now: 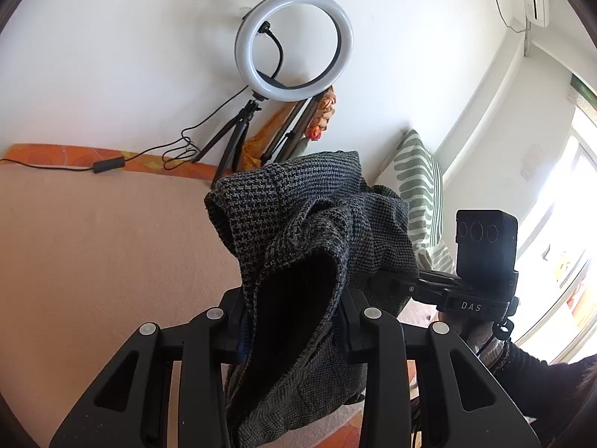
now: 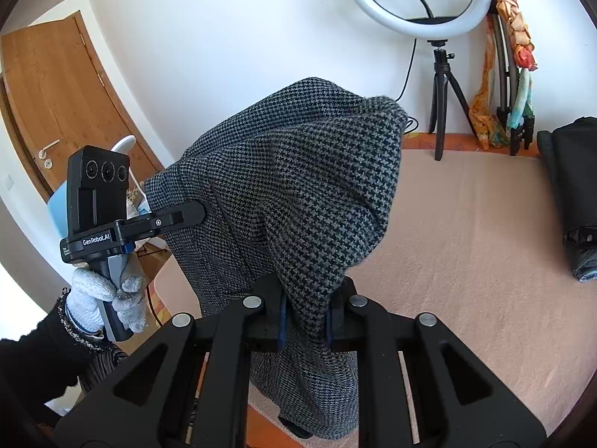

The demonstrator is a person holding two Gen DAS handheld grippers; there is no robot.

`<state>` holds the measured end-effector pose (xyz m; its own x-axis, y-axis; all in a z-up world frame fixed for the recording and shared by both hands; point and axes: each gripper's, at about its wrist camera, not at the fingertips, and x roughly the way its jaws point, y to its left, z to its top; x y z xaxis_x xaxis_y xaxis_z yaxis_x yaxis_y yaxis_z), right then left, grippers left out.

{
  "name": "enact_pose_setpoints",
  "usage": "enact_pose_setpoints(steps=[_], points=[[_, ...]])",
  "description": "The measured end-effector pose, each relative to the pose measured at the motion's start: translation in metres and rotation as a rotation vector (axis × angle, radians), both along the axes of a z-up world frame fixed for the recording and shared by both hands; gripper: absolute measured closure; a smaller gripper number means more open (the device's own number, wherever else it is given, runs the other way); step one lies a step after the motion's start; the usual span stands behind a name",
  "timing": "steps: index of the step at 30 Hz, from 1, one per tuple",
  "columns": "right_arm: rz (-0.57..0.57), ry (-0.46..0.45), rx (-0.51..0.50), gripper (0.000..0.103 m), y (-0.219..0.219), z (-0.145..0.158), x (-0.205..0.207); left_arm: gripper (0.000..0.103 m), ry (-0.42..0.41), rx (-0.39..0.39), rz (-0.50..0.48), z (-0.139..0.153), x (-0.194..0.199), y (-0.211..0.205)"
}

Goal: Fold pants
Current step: 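Lift the folded trousers with both tools and carry them toward the clothes stack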

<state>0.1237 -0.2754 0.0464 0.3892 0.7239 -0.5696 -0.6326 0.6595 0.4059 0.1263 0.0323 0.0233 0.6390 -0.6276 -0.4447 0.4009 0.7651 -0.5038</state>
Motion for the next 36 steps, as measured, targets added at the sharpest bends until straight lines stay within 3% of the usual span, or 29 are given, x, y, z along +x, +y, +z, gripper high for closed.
enact_pose_setpoints(steps=[17, 25, 36], points=[[-0.211, -0.114, -0.058, 0.088, -0.139, 0.064, 0.032, 0.071, -0.123, 0.058, -0.193, 0.039, 0.046, -0.148], [-0.308, -0.157, -0.104, 0.088, -0.197, 0.085, 0.045, 0.072, -0.138, 0.046, -0.257, 0.049, 0.078, -0.208], [-0.399, -0.208, -0.175, 0.088, -0.267, 0.114, 0.1, 0.072, -0.181, 0.041, -0.32, 0.068, 0.137, -0.284]])
